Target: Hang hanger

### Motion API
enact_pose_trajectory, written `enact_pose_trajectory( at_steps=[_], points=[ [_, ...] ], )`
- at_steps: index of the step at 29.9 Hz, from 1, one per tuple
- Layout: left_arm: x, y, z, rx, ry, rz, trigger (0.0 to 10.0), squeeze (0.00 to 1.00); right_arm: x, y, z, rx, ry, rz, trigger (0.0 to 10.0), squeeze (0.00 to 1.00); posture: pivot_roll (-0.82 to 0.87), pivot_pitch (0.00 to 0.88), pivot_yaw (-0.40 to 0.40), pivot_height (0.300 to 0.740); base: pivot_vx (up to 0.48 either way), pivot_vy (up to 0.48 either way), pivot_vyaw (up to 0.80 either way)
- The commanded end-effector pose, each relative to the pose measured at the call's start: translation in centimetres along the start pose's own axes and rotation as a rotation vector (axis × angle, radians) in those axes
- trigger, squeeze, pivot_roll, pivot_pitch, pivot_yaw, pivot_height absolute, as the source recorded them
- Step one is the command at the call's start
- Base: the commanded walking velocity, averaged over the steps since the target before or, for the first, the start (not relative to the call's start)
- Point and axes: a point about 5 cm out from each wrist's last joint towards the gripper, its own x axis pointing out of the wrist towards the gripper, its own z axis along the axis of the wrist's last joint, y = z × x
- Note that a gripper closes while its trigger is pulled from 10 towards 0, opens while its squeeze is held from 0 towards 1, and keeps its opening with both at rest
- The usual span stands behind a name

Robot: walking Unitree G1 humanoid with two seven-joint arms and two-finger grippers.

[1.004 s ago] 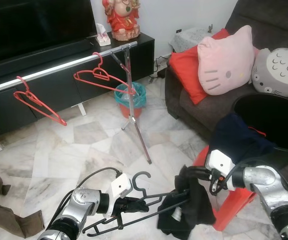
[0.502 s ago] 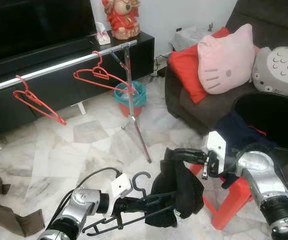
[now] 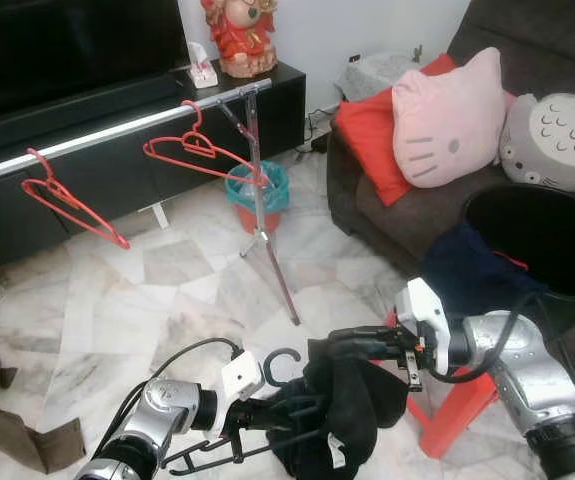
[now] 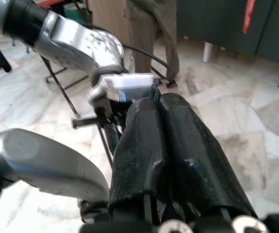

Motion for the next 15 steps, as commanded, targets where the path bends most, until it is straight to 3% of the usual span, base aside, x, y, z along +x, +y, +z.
enact_pose_trajectory(
  at_steps=[1,5,15],
  points=[
    [-0.2,0.3,0.3,0.012,0.005,0.014,10.0,0.0,0.5,0.3,1.3,-0.038,-0.044,0.027,0.0,0.0,-0.08,0.026,0.026,0.74,0.0,0.0,0.0],
    [-0.1,0.3,0.3,0.016,0.011,0.001,10.0,0.0,1.4,0.9,2.8,-0.068,-0.102,0.064,0.0,0.0,-0.08,0.028,0.028,0.74,0.0,0.0,0.0],
    [-0.3,-0.1,0.8,0.02,-0.011,-0.075,10.0,0.0,2.1,0.5,4.0,-0.081,-0.128,0.057,0.0,0.0,-0.08,0.027,0.025,0.74,0.0,0.0,0.0]
  ],
)
